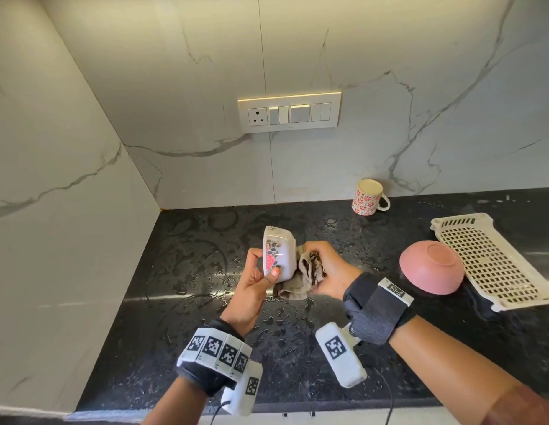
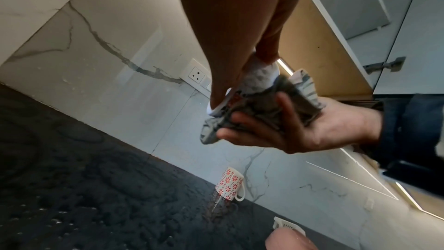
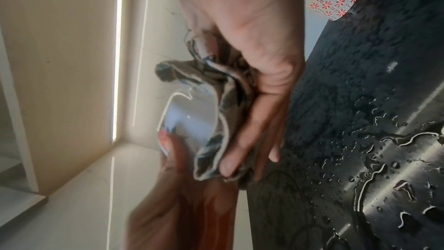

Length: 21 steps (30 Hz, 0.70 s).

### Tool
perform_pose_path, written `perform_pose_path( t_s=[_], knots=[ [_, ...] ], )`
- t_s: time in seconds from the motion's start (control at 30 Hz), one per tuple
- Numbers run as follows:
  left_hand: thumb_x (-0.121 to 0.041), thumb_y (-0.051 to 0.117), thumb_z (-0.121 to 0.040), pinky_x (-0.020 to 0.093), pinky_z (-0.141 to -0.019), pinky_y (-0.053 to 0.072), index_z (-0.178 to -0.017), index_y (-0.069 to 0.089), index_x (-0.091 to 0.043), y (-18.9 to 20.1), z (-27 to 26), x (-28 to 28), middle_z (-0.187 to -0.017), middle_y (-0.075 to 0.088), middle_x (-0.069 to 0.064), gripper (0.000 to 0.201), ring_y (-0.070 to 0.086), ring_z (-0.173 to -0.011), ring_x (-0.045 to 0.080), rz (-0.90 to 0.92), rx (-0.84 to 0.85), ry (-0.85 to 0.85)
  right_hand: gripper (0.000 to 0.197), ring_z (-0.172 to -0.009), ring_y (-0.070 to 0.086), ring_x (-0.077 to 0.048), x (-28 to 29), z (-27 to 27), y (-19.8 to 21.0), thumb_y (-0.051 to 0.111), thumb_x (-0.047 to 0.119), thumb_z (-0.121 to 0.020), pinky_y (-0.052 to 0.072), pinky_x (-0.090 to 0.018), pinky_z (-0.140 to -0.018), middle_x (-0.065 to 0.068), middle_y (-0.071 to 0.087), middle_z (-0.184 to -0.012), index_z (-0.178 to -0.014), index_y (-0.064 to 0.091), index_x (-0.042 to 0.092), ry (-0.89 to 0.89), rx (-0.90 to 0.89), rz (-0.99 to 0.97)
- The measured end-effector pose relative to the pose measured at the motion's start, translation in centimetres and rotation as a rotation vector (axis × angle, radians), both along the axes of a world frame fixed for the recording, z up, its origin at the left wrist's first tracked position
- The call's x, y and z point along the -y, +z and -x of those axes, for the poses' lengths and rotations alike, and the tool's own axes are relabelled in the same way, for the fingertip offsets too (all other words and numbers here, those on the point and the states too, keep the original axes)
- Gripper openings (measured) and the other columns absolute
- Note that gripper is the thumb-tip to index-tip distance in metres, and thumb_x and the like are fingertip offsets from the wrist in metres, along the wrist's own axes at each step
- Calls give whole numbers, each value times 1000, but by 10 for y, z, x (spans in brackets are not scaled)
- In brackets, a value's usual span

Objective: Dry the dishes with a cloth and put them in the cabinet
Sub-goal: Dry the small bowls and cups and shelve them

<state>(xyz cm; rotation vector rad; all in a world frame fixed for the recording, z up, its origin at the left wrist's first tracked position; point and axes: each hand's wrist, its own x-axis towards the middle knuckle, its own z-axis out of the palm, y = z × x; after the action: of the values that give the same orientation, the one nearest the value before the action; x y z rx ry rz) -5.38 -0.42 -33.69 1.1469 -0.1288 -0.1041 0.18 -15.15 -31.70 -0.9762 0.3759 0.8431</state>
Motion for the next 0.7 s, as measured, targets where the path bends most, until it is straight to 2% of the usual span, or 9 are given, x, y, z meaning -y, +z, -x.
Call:
perform_pose_path(
  t_s=[0.07, 0.2, 0.3, 0.4, 0.47, 0.53, 0.57, 0.63, 0.7],
  knots=[
    [-10, 50, -81, 28, -72, 53, -96, 39, -11, -4, -1, -2, -86, 68, -4, 18, 63, -80, 10, -37, -4, -11, 28, -64, 67, -31, 5, 2, -1, 36, 21, -82, 56, -43, -64, -18, 67, -77, -81, 59, 5, 20, -21, -9],
    [-7, 50, -85, 26, -73, 53, -98, 39, -11, -7, -4, -4, -89, 70, -2, 18, 64, -82, 11, -145, -3, -43, 34, -67, 69, -35, 12, 6, 5, 40, 17, -71, 57, -46, -60, -25, 68, -81, -88, 60, -5, 72, -3, -67],
    [-4, 51, -88, 22, -73, 51, -95, 40, -12, -9, -6, -7, -88, 70, -5, 16, 63, -82, 9, -165, -14, 3, 31, -71, 69, -34, 22, 7, 15, 53, 15, -62, 58, -43, -60, -24, 67, -84, -87, 56, -3, 92, 52, -122],
    [-2, 47, -89, 23, -72, 50, -92, 41, -12, -6, -9, -15, -84, 69, -6, 12, 62, -79, 7, -136, -18, 57, 36, -73, 69, -29, 38, 8, 25, 50, 21, -69, 58, -36, -63, -19, 69, -85, -88, 68, -5, 52, 159, -122],
    [-4, 45, -86, 24, -70, 52, -92, 41, -11, -3, -9, -20, -85, 67, -4, 10, 63, -79, 8, -46, -40, 83, 27, -77, 67, -26, 46, 2, 20, 48, 13, -72, 57, -39, -75, -14, 68, -85, -89, 66, 3, -151, 220, -104],
    [-1, 41, -90, 24, -65, 54, -93, 41, -11, 0, -8, -21, -86, 66, 0, 10, 64, -78, 9, 37, -73, 68, 25, -83, 60, -25, 44, -3, 12, 52, 8, -62, 47, -46, -90, -14, 61, -89, -88, 55, 6, -274, 315, 48],
    [1, 38, -92, 24, -63, 55, -93, 41, -11, 0, -7, -19, -86, 66, 1, 12, 65, -77, 9, 65, -88, 55, 32, -79, 56, -24, 39, -3, 9, 54, 8, -56, 48, -43, -85, -14, 56, -87, -87, 52, 2, -281, 376, 133],
    [-2, 40, -90, 29, -64, 57, -94, 41, -11, 0, -7, -12, -86, 69, 0, 9, 67, -80, 13, 100, -107, 34, 42, -66, 52, -18, 24, 2, 3, 57, 7, -51, 44, -28, -61, -11, 55, -79, -90, 53, -8, -212, 507, 256],
    [-9, 47, -84, 36, -70, 58, -96, 41, -12, 0, -9, -6, -91, 70, 3, 14, 67, -85, 19, 126, -133, 40, 31, -64, 53, -19, 7, 13, -1, 54, 2, -64, 43, -23, -52, -9, 60, -78, -94, 63, 6, -126, 643, 377]
  ],
)
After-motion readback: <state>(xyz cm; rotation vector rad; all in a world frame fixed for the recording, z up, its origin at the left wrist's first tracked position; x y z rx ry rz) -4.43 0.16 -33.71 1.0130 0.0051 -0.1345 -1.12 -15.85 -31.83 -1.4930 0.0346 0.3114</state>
